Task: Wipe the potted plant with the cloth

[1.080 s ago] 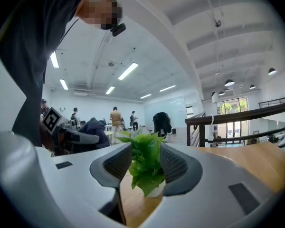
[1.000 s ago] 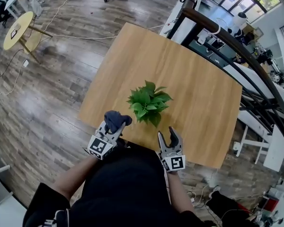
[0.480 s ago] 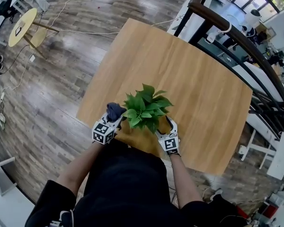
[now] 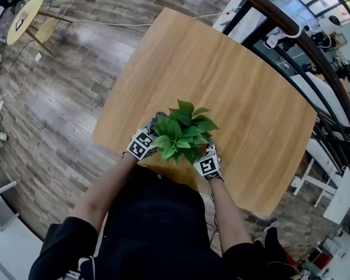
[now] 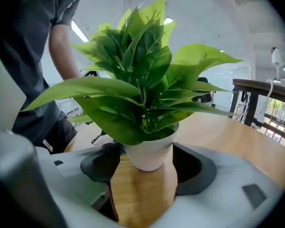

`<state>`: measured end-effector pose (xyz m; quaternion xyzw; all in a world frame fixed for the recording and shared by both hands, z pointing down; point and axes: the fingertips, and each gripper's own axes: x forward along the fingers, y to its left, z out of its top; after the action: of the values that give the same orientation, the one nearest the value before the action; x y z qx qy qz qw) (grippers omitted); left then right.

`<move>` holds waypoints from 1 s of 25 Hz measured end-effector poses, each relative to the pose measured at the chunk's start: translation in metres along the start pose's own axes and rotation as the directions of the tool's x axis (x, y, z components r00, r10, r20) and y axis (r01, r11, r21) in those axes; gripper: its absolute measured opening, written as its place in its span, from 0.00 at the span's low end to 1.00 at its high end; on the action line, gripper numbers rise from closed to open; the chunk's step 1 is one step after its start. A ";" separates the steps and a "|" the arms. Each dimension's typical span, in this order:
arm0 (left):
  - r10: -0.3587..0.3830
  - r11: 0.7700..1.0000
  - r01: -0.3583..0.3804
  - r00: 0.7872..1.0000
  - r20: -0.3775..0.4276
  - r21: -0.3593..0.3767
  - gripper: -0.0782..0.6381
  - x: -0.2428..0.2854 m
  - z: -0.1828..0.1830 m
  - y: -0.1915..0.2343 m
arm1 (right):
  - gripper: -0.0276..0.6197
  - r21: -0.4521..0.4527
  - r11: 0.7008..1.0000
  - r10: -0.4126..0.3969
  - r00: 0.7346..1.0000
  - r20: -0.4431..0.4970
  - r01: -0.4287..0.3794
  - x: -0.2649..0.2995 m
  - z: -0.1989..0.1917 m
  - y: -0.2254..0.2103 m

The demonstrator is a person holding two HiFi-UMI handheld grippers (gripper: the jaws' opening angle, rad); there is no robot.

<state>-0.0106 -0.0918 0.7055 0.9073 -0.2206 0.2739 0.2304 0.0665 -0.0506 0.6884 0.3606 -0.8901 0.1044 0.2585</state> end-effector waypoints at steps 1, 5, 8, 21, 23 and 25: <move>-0.013 0.999 0.013 1.000 -0.017 0.032 0.24 0.001 -0.002 -0.007 | 0.54 0.001 1.000 0.007 1.000 0.000 -0.007 0.000 0.002 0.001; -0.027 0.995 0.032 0.998 -0.054 0.090 0.24 -0.001 -0.010 -0.027 | 0.54 -0.039 0.999 0.020 1.000 -0.009 -0.020 0.000 0.005 0.005; -0.006 0.998 0.009 0.999 -0.050 0.067 0.24 0.000 -0.013 -0.032 | 0.54 -0.001 1.000 0.030 0.999 -0.016 -0.030 -0.002 -0.002 0.006; -0.120 0.990 0.131 0.978 -0.171 0.054 0.24 0.006 -0.040 -0.078 | 0.54 0.058 0.998 0.024 1.000 -0.002 -0.023 -0.013 -0.011 0.012; -0.107 0.992 0.116 0.979 -0.172 0.041 0.24 0.004 -0.036 -0.069 | 0.54 0.057 0.997 0.050 0.999 -0.004 -0.050 -0.018 -0.013 0.023; -0.094 0.995 0.099 0.981 -0.171 0.023 0.24 0.002 -0.032 -0.059 | 0.54 0.042 0.995 0.090 0.996 -0.011 -0.090 -0.025 -0.018 0.035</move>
<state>0.0095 -0.0279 0.7127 0.8939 -0.1517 0.3419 0.2470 0.0642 -0.0037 0.6905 0.3246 -0.9014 0.1366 0.2517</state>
